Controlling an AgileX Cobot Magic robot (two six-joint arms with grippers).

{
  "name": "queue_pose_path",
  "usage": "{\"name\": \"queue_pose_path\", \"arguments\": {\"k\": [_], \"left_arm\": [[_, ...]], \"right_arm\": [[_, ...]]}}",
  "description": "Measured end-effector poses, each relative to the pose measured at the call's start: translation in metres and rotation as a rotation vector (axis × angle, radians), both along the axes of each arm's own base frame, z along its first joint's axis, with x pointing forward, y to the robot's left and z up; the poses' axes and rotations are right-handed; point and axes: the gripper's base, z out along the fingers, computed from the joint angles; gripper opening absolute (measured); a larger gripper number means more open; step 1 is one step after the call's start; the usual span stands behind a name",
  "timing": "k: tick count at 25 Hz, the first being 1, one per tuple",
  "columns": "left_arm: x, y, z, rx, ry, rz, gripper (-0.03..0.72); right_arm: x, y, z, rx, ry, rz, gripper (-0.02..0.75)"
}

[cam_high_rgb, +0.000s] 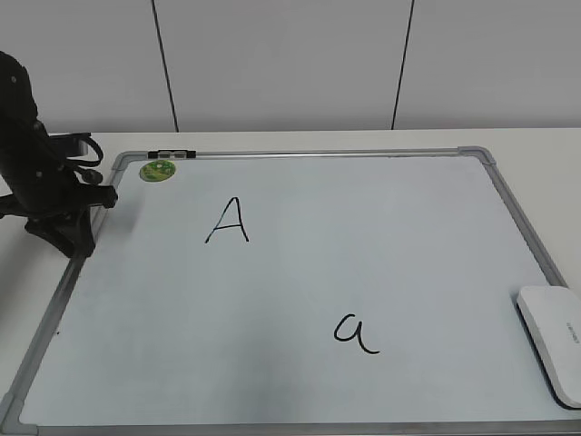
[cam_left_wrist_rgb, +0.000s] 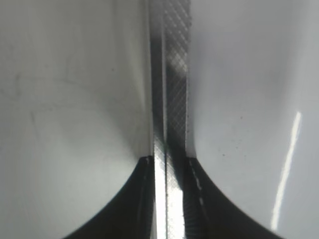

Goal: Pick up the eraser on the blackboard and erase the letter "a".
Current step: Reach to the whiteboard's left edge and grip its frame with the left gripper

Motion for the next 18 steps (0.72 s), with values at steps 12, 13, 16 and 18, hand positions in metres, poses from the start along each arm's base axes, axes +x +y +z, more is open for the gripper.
{"name": "queue_pose_path", "arguments": {"k": [12, 13, 16, 18], "left_arm": [[0.0000, 0.0000, 0.0004, 0.000, 0.003, 0.000, 0.092], [0.0000, 0.0000, 0.0004, 0.000, 0.003, 0.000, 0.092], [-0.0002, 0.0000, 0.0004, 0.000, 0.005, 0.000, 0.091], [-0.0005, 0.0000, 0.0004, 0.000, 0.008, -0.001, 0.090]], "right_arm": [[0.0000, 0.0000, 0.0000, 0.000, 0.000, 0.000, 0.533], [0.0000, 0.0000, 0.0000, 0.000, 0.000, 0.000, 0.533], [0.0000, 0.0000, 0.0000, 0.000, 0.000, 0.000, 0.533], [0.0000, 0.0000, 0.0000, 0.000, 0.000, 0.000, 0.533]]}}
